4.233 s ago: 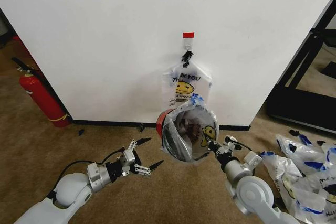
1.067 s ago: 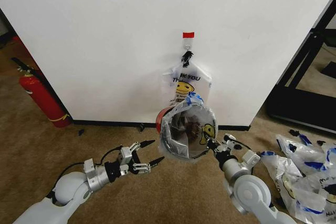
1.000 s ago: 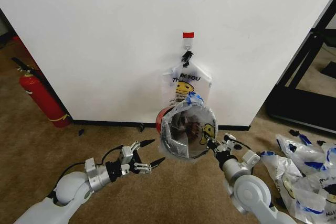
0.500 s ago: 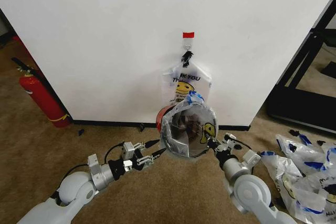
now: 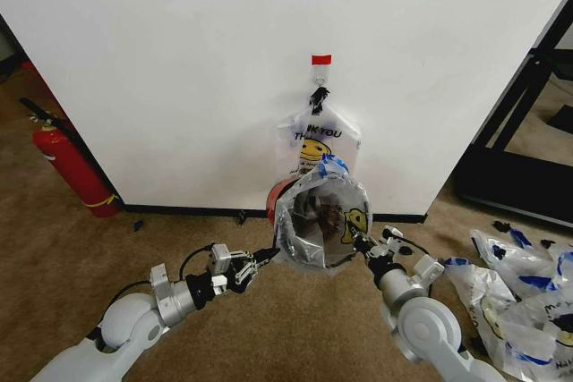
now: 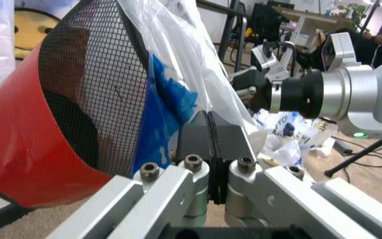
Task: Pick up the garbage bag from the wall and place it over the trash bin.
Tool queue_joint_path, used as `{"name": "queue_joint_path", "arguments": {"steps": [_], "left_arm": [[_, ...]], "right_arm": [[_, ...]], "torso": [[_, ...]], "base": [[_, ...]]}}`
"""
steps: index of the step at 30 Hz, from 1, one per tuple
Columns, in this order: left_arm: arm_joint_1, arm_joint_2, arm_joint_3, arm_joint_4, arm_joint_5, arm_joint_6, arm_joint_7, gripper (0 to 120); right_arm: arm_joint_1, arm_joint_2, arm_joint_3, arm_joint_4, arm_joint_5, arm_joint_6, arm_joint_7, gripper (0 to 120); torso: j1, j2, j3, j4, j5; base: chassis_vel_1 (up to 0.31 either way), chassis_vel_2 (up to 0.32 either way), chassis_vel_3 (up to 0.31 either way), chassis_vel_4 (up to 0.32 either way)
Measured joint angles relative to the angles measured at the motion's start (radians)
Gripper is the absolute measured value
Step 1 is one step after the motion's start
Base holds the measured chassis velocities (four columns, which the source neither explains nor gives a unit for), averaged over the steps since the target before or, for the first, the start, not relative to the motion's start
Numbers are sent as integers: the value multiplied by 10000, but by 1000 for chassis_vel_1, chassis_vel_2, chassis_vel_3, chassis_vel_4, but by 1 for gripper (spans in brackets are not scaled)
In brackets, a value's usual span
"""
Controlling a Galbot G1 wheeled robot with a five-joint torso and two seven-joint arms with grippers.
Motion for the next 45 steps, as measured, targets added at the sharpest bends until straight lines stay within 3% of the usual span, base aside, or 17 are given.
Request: {"name": "queue_joint_path", "arguments": {"steps": [34,39,45], "left_arm": [[-239,-31,-84,486,1921,-136,-1414,0],[-422,-52,-247,668,2341,-417,-2233,0],[-948,16,-469,286,3755,-959,-3842,19]], "right_arm": [[-132,70,-164,263,66,-208,167,0],[-88,23,-215,74,-294,-145,49,0],[-81,-155,-402,-305,-1028,17,-641,0]], "torso": [[0,0,0,0,-1],[0,0,0,1,-2],[0,0,0,1,-4]], "base": [[0,0,0,0],[0,0,0,0],[0,0,0,0]]}}
